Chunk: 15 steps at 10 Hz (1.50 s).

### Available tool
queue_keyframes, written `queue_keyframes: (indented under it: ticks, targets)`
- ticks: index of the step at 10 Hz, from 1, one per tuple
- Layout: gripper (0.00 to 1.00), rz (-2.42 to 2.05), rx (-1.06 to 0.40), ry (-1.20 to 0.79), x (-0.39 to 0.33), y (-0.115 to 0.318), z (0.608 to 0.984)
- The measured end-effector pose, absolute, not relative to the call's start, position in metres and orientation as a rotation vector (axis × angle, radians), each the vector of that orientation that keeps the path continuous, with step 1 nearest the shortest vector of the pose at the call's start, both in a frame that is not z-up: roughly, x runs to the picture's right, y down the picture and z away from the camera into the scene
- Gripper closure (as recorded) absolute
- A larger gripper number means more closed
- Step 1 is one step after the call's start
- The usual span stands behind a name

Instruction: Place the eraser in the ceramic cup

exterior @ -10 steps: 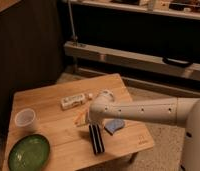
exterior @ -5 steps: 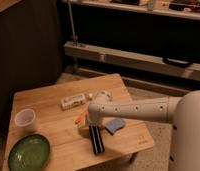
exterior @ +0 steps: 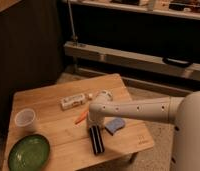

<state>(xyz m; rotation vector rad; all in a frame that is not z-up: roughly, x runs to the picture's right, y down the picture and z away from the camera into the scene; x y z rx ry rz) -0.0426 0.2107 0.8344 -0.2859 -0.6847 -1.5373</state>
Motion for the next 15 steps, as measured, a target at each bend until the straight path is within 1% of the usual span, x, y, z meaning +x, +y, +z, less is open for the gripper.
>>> queue_keyframes:
  ticks: [1, 2, 4, 7, 8, 9, 11, 13, 15]
  targets:
    - [0.96, -1.537, -0.285, -0.687, -0.043, 0.210, 0.833]
    - [1.00, -1.539, -0.285, -0.687, -0.043, 0.210, 0.833]
    - [1.00, -1.564, -0.302, -0.646, -0.048, 0.209, 0.825]
    - [1.00, -1.604, -0.317, -0.498, -0.068, 0.173, 0.784]
    - [1.00, -1.614, -0.286, -0.455, -0.082, 0.149, 0.765]
    - [1.00, -1.616, -0.266, -0.430, -0.090, 0.130, 0.754]
    - [1.00, -1.603, -0.196, -0.398, -0.110, 0.073, 0.730]
    - [1.00, -1.592, -0.130, -0.412, -0.136, 0.032, 0.722]
    - [1.00, -1.589, -0.055, -0.446, -0.172, 0.000, 0.723]
